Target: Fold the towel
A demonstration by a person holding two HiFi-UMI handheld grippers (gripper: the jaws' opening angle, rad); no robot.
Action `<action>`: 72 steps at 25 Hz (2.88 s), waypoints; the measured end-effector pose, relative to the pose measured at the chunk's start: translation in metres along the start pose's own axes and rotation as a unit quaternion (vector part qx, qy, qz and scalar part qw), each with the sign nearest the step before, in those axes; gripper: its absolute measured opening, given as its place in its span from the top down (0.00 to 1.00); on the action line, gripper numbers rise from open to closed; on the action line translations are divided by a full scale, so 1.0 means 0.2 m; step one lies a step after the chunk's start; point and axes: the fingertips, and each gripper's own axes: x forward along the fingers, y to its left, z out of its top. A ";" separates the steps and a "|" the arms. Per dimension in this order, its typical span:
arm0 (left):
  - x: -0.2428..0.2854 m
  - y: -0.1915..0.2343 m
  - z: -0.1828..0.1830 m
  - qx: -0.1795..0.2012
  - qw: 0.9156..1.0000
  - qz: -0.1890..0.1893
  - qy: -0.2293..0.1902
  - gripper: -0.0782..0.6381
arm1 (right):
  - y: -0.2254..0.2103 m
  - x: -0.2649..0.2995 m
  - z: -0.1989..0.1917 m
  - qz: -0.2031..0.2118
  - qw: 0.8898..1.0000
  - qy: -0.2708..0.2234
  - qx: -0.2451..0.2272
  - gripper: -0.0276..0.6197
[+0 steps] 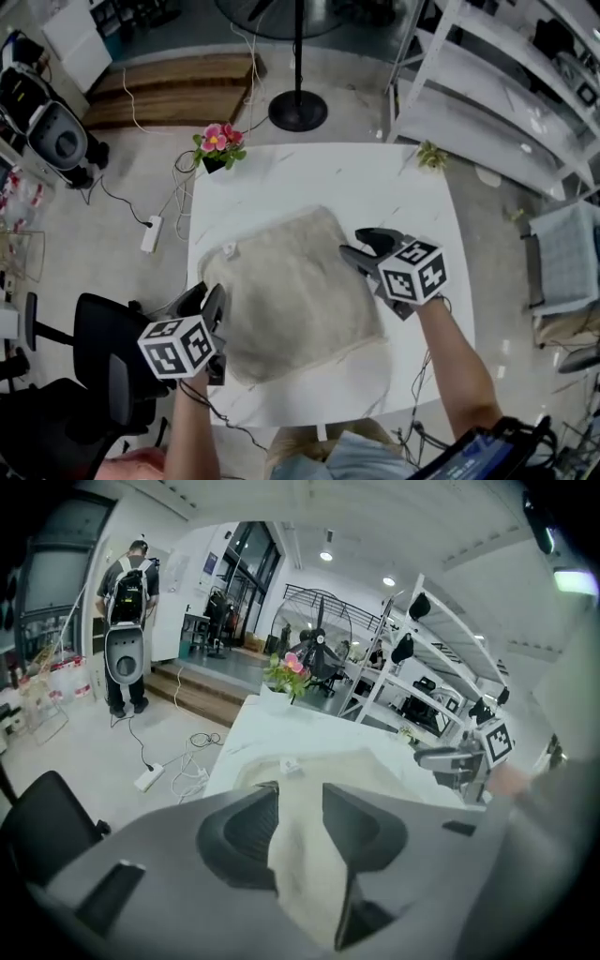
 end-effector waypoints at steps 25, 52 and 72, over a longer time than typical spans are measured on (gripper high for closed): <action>-0.88 -0.05 -0.58 -0.048 0.996 -0.070 -0.022 0.72 | 0.36 -0.33 -0.38 -0.054 0.992 0.040 0.111 0.90; -1.22 0.30 -0.72 -0.112 0.989 -0.075 -0.059 0.75 | 1.63 0.35 -0.33 0.037 0.952 0.146 -0.266 0.90; -1.05 0.22 -0.71 -0.099 0.990 -0.099 -0.028 0.75 | 1.90 0.34 -0.47 0.143 0.951 0.145 -0.233 0.65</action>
